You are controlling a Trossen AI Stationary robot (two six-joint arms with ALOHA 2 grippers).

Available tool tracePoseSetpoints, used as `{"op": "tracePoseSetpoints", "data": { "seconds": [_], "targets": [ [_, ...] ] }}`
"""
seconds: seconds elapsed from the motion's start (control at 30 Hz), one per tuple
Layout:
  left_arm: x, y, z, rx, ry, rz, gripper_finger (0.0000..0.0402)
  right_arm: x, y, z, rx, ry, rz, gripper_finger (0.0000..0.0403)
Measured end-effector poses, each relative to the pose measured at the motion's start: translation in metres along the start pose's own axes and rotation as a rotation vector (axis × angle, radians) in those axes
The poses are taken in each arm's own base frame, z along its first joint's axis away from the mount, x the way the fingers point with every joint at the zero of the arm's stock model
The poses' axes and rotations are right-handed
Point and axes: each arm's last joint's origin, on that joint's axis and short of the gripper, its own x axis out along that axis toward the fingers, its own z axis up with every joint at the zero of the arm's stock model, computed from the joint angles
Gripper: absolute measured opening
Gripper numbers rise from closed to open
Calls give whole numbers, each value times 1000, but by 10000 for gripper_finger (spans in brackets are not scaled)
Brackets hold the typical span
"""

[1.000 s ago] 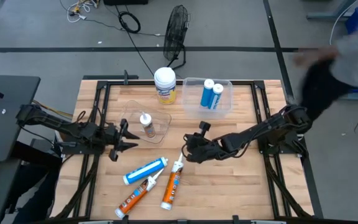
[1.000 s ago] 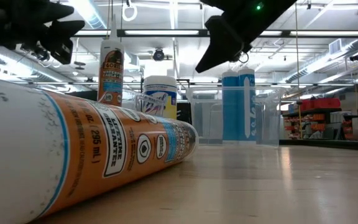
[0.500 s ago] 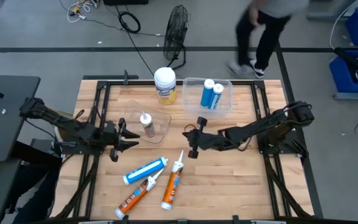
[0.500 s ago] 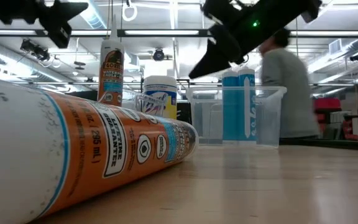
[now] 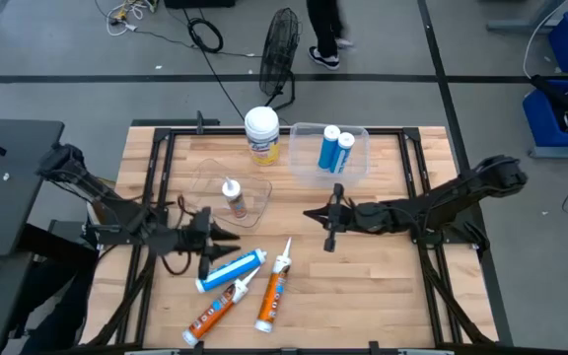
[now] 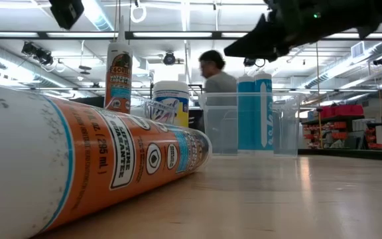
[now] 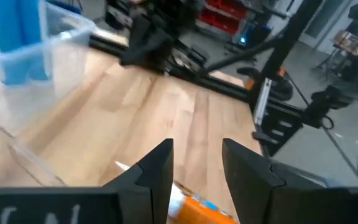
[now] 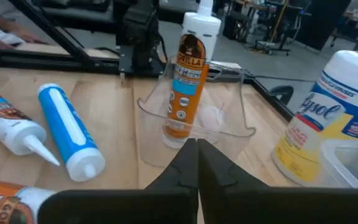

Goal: Pick & place silicon tubes, Sealant and Lysol wipes
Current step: Put the left orange sealant into the left transparent bin

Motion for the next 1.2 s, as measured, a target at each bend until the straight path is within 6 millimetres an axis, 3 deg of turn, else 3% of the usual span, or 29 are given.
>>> {"op": "tracePoseSetpoints", "data": {
  "seconds": [0.43,0.77,0.9,1.2],
  "targets": [
    [26,-62,-12,-111,270,192,142,-8,-3,-13,3,8,1,0],
    [43,-71,-51,-264,495,350,151,-8,-2,-14,-1,18,28,0],
    [52,-73,-67,-288,542,369,179,-8,-2,-17,-12,42,30,0],
    [67,-73,-91,-320,634,395,283,-8,-2,-19,-18,60,31,0]
  ]
}}
